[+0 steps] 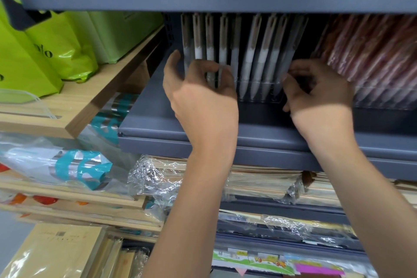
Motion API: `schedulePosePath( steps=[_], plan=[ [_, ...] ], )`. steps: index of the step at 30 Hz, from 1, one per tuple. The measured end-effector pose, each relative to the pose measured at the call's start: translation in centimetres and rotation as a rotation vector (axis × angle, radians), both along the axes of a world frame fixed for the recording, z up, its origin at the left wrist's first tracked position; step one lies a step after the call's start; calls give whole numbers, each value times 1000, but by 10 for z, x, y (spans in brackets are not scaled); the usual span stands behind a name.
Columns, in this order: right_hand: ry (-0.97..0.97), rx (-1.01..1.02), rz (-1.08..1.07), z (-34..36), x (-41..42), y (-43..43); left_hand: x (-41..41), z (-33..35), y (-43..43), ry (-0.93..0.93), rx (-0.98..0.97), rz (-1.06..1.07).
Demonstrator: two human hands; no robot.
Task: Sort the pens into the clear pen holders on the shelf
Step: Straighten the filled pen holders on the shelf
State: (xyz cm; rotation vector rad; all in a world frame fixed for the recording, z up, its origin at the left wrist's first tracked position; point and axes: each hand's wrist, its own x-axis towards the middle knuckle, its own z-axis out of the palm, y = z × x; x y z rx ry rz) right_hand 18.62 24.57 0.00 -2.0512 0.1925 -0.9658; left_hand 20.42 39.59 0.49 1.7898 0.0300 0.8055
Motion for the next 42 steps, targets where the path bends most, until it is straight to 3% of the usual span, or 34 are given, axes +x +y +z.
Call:
schedulePosePath(
  steps=[9, 20, 38, 42],
  plan=[
    [-28, -8, -12, -2, 1, 0, 2, 2, -15, 63, 123, 23],
    [-39, -33, -14, -2, 1, -1, 5, 3, -22, 67, -10, 17],
    [-20, -32, -28, 0, -1, 2, 2, 8, -23, 123, 13, 46],
    [-24, -16, -20, 0, -1, 2, -3, 8, -14, 109, -19, -33]
  ],
)
